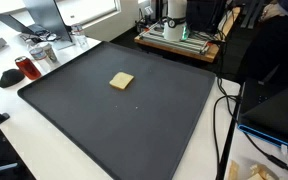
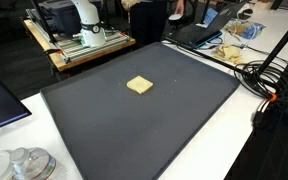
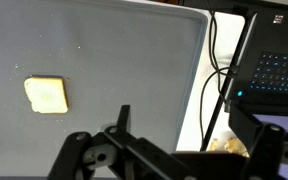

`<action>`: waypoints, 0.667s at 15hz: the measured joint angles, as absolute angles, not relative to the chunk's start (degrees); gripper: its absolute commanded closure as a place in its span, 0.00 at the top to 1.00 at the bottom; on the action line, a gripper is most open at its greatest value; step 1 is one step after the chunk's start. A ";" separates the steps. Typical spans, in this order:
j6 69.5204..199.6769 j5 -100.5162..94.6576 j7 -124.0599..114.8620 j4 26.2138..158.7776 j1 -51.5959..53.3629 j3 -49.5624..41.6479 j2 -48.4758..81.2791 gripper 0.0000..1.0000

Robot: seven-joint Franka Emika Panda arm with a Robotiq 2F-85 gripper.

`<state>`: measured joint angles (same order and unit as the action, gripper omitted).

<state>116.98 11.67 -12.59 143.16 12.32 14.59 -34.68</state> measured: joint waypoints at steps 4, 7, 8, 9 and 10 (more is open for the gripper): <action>116.98 11.67 -12.59 143.17 12.32 14.60 -34.68 1.00; 116.98 11.67 -12.59 143.17 12.32 14.59 -34.68 1.00; 116.98 11.66 -12.59 143.17 12.32 14.59 -34.68 1.00; 116.98 11.57 -12.55 143.16 12.33 14.64 -34.65 1.00; 117.04 11.56 -12.17 143.11 12.43 14.71 -34.57 1.00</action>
<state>117.04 11.56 -12.17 143.11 12.43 14.71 -34.57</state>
